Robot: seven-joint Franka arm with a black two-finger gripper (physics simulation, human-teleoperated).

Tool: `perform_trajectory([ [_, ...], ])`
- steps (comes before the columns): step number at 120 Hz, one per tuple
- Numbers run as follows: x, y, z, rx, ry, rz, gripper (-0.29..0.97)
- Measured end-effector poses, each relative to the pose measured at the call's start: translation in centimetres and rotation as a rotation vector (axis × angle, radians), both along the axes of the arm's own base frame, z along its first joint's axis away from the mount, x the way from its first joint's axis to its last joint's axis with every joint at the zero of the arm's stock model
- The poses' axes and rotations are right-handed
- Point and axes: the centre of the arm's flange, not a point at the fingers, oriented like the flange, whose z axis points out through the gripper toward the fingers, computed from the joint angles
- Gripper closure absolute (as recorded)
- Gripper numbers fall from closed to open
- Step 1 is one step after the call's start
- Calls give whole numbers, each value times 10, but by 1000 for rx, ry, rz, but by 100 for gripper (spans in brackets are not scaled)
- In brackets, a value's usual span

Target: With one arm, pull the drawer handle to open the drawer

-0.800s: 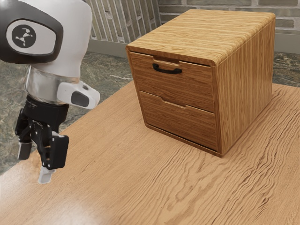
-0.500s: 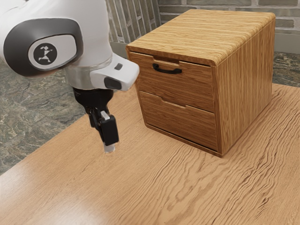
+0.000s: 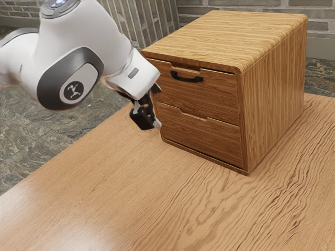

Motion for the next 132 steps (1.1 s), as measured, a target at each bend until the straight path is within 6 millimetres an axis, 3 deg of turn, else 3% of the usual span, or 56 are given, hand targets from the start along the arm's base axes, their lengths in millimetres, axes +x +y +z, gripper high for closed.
perform_trajectory([
  [17, 21, -5, 11, 76, -90, -121, 0],
  [60, 47, 0, -10, 228, -122, -301, 0],
  [94, 67, 27, -31, 282, -92, -329, 0],
  [117, 79, 41, -26, 303, -107, -322, 0],
  [132, 83, 38, -31, 305, -103, -331, 0],
])
